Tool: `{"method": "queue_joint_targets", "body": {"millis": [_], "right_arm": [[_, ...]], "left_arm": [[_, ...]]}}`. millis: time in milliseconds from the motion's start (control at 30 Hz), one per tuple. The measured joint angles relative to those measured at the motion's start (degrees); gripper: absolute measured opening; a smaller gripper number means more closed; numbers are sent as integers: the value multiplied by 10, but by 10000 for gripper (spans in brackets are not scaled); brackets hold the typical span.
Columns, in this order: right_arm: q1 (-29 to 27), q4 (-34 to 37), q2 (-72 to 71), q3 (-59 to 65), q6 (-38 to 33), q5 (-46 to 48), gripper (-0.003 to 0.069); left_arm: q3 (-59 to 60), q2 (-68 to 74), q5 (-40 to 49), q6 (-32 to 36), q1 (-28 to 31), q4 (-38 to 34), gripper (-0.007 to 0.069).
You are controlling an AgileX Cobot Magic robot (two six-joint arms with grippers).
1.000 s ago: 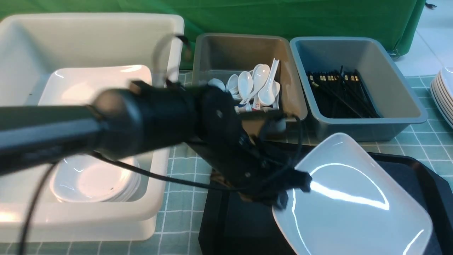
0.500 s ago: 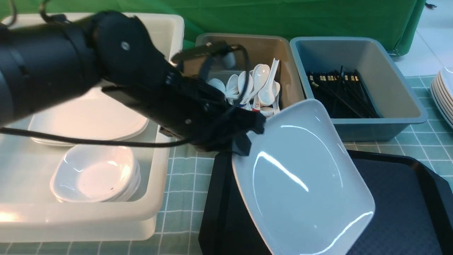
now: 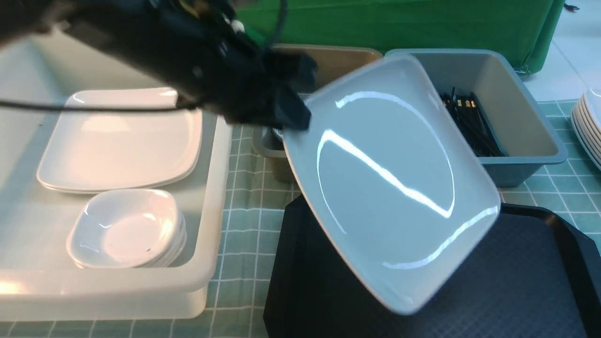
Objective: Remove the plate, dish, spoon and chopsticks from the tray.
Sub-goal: Use the left arm to put the plate into the large storage box on the left
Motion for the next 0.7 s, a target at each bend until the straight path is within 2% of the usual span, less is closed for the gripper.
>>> {"method": "queue_joint_targets", "body": {"millis": [267,300,333,367,467,500,533,700], "right_arm": [[0,0,0,0,0,0,496],[0,0,0,0,0,0,496],[0,0,0,0,0,0,496],[0,0,0,0,0,0,496],[0,0,0,0,1,-2,496],[0,0,0,0,1,-2,496],[0,0,0,0,1,-2,496],[0,0,0,0,1,-9,496]], "left_arm": [[-72,-3,53,11,155,-7,30],[-73,-4,54,14,161,-9,30],[-77,-5,55,19,188,-14,30],[-85,-9,58,35,251,-36,30],[-90,-12,61,56,350,-77,30],[-90,-13,61,57,357,-80,30],[-91,-13,62,65,412,-91,30],[-91,0,50,84,508,-89,31]]}}
